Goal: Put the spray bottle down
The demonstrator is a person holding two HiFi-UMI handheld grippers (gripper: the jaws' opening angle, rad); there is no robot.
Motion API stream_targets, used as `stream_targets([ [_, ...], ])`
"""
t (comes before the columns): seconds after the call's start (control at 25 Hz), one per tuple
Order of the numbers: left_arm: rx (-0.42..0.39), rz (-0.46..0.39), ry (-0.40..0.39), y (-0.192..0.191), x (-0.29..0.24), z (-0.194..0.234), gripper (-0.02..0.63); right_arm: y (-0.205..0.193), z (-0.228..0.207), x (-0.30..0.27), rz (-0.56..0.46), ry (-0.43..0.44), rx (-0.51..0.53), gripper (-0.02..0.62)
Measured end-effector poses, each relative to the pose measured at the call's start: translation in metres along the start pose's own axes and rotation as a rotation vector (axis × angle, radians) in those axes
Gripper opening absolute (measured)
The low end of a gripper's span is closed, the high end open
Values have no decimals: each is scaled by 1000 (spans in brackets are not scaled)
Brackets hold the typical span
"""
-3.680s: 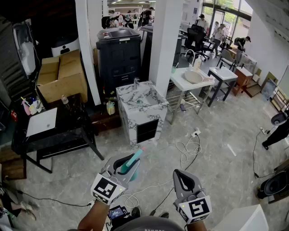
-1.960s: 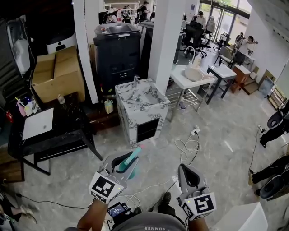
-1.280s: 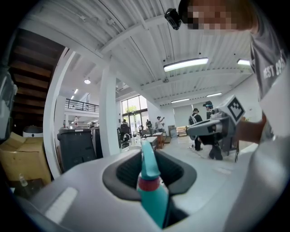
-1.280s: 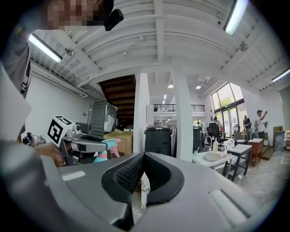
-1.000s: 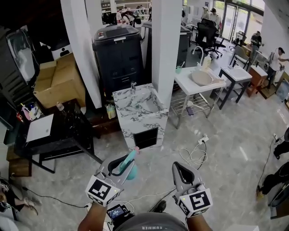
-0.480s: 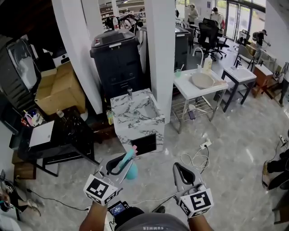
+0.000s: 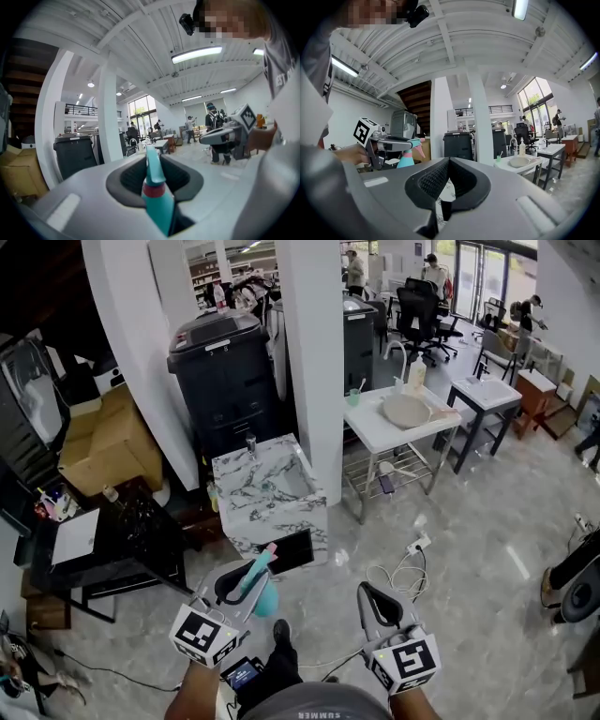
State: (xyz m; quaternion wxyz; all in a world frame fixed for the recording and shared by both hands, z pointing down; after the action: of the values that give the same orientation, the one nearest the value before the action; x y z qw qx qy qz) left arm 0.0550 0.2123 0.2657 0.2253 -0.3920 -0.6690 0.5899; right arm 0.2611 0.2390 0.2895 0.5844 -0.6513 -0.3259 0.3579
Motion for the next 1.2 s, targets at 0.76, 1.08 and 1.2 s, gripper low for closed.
stream_targets([
  [0.76, 11, -63, -179, -13, -154, 140, 84, 14, -63, -146, 36, -209, 6, 2],
  [1.08, 26, -89, -242, -27, -190, 218, 84, 27, -55, -234, 52, -262, 11, 2],
  [1.2, 29, -100, -260, -30, -196, 240, 84, 33, -53, -256, 53, -288, 11, 2],
])
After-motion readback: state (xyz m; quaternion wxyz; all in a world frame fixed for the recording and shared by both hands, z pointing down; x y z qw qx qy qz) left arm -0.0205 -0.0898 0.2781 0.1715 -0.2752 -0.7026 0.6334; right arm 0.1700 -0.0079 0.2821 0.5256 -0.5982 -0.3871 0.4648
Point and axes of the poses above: the fingertips, and each gripper's own axes: x backward along the fingers, z to its left, y out of its top, the point moved 3 cm from there along x, backward along the fingers
